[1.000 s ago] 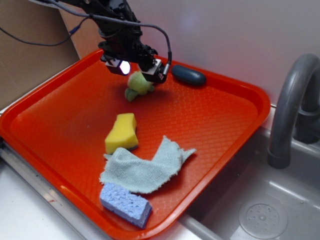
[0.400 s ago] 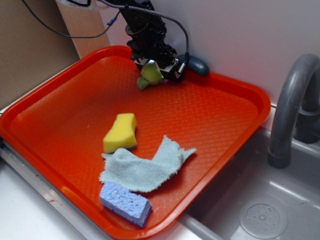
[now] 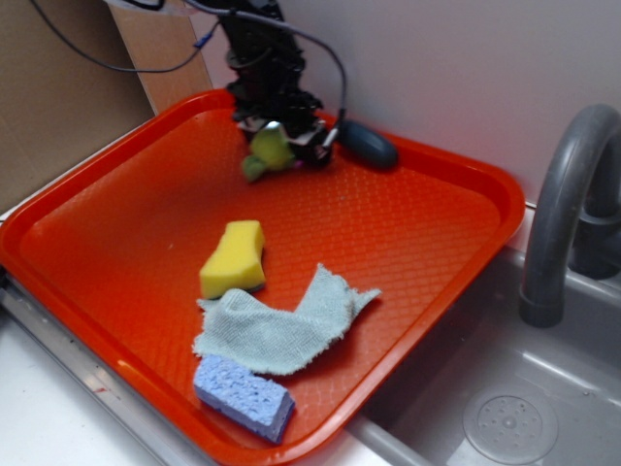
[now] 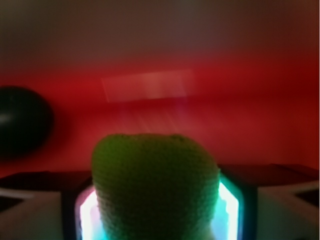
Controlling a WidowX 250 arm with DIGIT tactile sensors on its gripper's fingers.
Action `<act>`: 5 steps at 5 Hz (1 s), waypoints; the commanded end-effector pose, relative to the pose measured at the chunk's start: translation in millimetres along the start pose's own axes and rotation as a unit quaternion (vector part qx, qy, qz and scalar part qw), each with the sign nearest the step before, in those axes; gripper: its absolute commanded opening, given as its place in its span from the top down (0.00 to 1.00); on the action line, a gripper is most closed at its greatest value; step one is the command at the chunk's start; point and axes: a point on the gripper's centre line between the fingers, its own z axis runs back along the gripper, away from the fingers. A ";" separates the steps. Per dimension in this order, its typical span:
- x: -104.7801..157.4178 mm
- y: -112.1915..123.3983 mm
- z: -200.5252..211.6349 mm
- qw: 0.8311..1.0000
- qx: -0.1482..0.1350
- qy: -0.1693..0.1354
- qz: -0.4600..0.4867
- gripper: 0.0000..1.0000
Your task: Grab the green animal.
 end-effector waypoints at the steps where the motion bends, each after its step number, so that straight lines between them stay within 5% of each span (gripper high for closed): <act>1: -40.2 -12.1 135.6 0.998 -0.057 -0.029 -0.008 1.00; 3: -78.4 8.9 218.9 0.995 -0.091 -0.048 0.014 1.00; 5: -105.4 29.8 247.1 0.992 -0.100 -0.047 0.055 1.00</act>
